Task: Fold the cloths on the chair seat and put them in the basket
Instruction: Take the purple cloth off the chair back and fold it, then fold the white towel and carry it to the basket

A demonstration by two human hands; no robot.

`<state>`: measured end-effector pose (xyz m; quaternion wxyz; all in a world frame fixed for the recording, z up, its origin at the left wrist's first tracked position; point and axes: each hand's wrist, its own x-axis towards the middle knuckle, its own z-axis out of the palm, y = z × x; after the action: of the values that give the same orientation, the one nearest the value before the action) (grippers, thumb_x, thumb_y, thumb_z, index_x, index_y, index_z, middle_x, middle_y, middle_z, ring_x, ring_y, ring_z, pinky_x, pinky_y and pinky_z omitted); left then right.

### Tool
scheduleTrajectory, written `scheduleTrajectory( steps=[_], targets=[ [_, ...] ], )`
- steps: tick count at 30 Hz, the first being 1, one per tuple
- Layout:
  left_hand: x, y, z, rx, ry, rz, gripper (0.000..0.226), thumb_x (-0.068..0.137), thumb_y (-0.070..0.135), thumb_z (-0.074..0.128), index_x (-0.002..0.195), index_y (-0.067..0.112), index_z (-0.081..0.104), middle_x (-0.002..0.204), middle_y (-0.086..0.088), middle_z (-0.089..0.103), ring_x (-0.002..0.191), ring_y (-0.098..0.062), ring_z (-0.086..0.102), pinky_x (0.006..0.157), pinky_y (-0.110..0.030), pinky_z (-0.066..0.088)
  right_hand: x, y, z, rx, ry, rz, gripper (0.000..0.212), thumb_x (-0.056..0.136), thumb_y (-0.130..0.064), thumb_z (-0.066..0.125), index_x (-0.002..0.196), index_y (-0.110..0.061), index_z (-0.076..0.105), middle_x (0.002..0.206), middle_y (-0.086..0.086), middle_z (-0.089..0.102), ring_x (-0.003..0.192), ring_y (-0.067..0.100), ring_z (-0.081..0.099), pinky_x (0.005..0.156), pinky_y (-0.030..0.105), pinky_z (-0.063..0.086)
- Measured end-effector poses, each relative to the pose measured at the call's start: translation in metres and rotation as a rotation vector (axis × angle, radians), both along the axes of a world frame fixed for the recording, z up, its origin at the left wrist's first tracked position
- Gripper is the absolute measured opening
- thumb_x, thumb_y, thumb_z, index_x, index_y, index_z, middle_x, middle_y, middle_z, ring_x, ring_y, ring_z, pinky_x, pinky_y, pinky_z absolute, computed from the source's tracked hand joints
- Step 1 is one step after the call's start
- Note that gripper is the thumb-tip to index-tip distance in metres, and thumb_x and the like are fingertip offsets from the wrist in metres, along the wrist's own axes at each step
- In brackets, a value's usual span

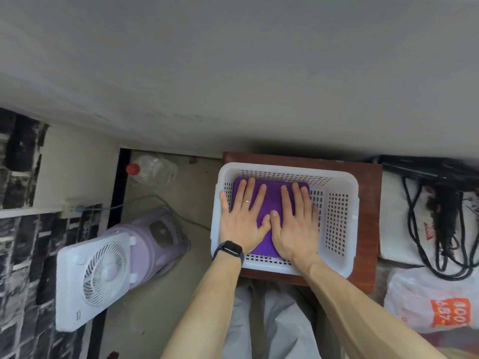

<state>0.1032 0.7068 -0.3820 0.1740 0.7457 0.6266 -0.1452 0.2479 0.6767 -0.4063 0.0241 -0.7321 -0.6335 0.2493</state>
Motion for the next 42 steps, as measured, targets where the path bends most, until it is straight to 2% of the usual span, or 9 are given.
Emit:
scheduleTrajectory(
  steps=[8, 13, 16, 23, 25, 27, 30, 34, 42],
  targets=[
    [-0.014, -0.011, 0.065, -0.048, -0.049, -0.039, 0.063, 0.101, 0.038, 0.036, 0.159, 0.025, 0.015, 0.167, -0.004, 0.010, 0.153, -0.023, 0.006, 0.124, -0.047, 0.002, 0.004, -0.005, 0.058, -0.095, -0.036, 0.108, 0.065, 0.103, -0.048, 0.027, 0.161, -0.020, 0.017, 0.169, 0.006, 0.011, 0.156, 0.023, 0.006, 0.125, 0.049, 0.017],
    [-0.044, -0.055, 0.126, 0.013, -0.156, 0.134, 0.057, 0.097, 0.027, 0.043, 0.152, 0.023, 0.032, 0.154, -0.006, 0.039, 0.138, -0.025, 0.038, 0.110, -0.041, 0.031, -0.009, -0.034, 0.117, -0.080, -0.099, 0.114, 0.059, 0.102, -0.045, 0.034, 0.154, -0.017, 0.037, 0.162, 0.006, 0.035, 0.152, 0.025, 0.023, 0.122, 0.048, 0.024],
    [-0.084, -0.111, 0.153, 0.066, -0.215, 0.320, 0.051, 0.095, 0.028, 0.042, 0.145, 0.024, 0.041, 0.145, -0.003, 0.048, 0.132, -0.026, 0.046, 0.106, -0.040, 0.037, -0.044, -0.064, 0.149, -0.070, -0.051, 0.309, 0.055, 0.102, -0.045, 0.039, 0.151, -0.022, 0.042, 0.159, 0.000, 0.039, 0.152, 0.022, 0.023, 0.121, 0.043, 0.027],
    [-0.196, -0.296, 0.190, 0.233, -0.213, 0.837, 0.048, 0.096, 0.031, 0.044, 0.144, 0.029, 0.043, 0.146, 0.006, 0.047, 0.133, -0.019, 0.046, 0.109, -0.036, 0.035, -0.192, -0.149, 0.214, 0.221, 0.152, 0.991, 0.045, 0.088, -0.033, 0.060, 0.131, -0.018, 0.064, 0.126, 0.000, 0.069, 0.131, 0.030, 0.056, 0.104, 0.040, 0.050],
    [-0.223, -0.370, 0.198, 0.288, -0.196, 0.988, 0.050, 0.094, 0.031, 0.044, 0.144, 0.030, 0.043, 0.147, 0.007, 0.046, 0.132, -0.020, 0.047, 0.108, -0.036, 0.036, -0.239, -0.190, 0.229, 0.346, 0.248, 1.167, 0.041, 0.083, -0.028, 0.064, 0.122, -0.015, 0.068, 0.116, 0.000, 0.073, 0.121, 0.029, 0.062, 0.107, 0.034, 0.046],
    [-0.243, -0.445, 0.209, 0.366, -0.169, 1.164, 0.052, 0.093, 0.031, 0.045, 0.144, 0.031, 0.040, 0.149, 0.006, 0.043, 0.131, -0.023, 0.048, 0.107, -0.036, 0.038, -0.283, -0.236, 0.248, 0.369, 0.297, 1.311, 0.040, 0.087, -0.032, 0.058, 0.121, -0.014, 0.069, 0.118, 0.001, 0.073, 0.121, 0.027, 0.062, 0.112, 0.029, 0.038],
    [-0.269, -0.555, 0.237, 0.452, -0.083, 1.392, 0.056, 0.094, 0.029, 0.048, 0.149, 0.028, 0.037, 0.150, 0.003, 0.043, 0.132, -0.023, 0.046, 0.108, -0.034, 0.036, -0.343, -0.312, 0.282, 0.336, 0.321, 1.477, 0.041, 0.090, -0.034, 0.058, 0.125, -0.018, 0.068, 0.124, 0.002, 0.070, 0.129, 0.030, 0.057, 0.101, 0.036, 0.049],
    [-0.294, -0.676, 0.277, 0.565, 0.025, 1.641, 0.058, 0.090, 0.023, 0.056, 0.146, 0.025, 0.042, 0.140, -0.003, 0.053, 0.124, -0.027, 0.052, 0.102, -0.036, 0.040, -0.408, -0.413, 0.325, 0.191, 0.386, 1.699, 0.052, 0.092, -0.039, 0.041, 0.138, -0.019, 0.058, 0.136, 0.003, 0.062, 0.142, 0.031, 0.041, 0.113, 0.040, 0.038],
    [-0.335, -0.837, 0.329, 0.701, 0.187, 2.012, 0.055, 0.094, 0.033, 0.053, 0.147, 0.027, 0.040, 0.141, -0.003, 0.055, 0.125, -0.026, 0.054, 0.099, -0.039, 0.047, -0.518, -0.566, 0.373, 0.235, 0.528, 2.011, 0.043, 0.100, -0.040, 0.050, 0.141, -0.027, 0.054, 0.144, 0.001, 0.058, 0.146, 0.027, 0.037, 0.112, 0.044, 0.042]
  ],
)
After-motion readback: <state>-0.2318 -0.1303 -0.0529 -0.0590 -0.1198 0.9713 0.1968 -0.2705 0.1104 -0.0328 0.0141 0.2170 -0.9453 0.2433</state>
